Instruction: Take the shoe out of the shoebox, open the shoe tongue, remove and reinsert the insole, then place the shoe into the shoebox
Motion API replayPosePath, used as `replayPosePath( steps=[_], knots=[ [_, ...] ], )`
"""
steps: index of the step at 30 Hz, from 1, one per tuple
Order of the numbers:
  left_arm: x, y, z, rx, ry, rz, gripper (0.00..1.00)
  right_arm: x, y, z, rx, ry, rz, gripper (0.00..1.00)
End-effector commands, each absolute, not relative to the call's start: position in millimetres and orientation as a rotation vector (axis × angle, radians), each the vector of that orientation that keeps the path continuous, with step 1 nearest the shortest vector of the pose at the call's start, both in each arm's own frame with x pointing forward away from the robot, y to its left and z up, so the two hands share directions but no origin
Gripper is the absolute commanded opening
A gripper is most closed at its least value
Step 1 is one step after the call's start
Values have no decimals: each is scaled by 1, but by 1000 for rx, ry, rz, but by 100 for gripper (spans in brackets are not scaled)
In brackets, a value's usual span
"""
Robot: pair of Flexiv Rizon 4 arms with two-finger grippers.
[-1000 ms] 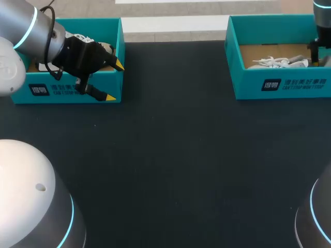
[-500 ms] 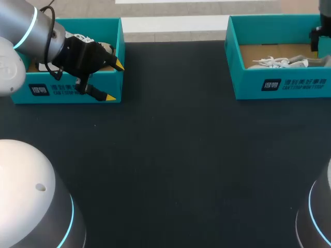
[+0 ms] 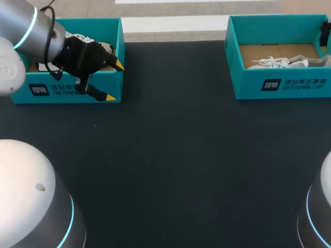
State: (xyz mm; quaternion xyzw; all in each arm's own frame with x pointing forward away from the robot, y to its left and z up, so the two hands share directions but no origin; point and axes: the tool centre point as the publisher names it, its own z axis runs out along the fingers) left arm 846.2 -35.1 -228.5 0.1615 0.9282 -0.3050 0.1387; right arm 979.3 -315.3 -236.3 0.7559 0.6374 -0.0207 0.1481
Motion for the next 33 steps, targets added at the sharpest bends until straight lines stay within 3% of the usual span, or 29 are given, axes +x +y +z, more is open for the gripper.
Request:
replayPosePath(
  steps=[1, 7, 12, 22, 33],
  knots=[
    [845, -35, -228, 466, 2685, -879, 100, 959, -316, -230, 2142, 1816, -2, 100],
    [845, -34, -225, 510, 2672, -902, 100, 959, -316, -230, 2142, 1816, -2, 100],
    [850, -22, -213, 864, 2657, -889, 100, 959, -316, -230, 2142, 1816, -2, 100],
    [910, 40, -193, 1642, 2332, -418, 100, 959, -316, -230, 2142, 1816, -2, 100],
    [927, 51, -191, 1658, 2363, -403, 100, 959, -316, -230, 2142, 1816, -2, 100]
  ],
)
